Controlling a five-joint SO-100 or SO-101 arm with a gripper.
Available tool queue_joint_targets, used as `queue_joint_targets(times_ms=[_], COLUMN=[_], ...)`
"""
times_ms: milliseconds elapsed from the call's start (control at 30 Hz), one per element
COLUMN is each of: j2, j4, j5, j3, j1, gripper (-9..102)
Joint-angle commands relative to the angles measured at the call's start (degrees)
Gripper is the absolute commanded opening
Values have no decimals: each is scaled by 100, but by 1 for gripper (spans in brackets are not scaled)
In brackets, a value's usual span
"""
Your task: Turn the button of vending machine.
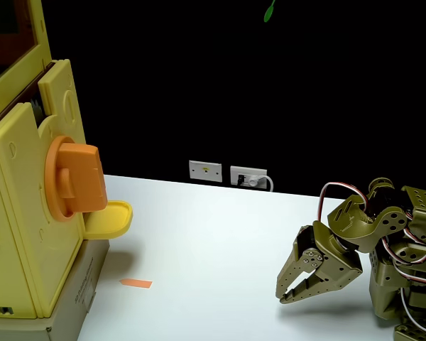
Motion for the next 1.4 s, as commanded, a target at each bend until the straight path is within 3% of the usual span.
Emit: queue_joint_targets(times_ms=[0, 1367], j2=[826, 826], j4=[-79, -79], j5=[-18, 62], j3=[246, 246], j1=[-70, -9], gripper=[-1, -1])
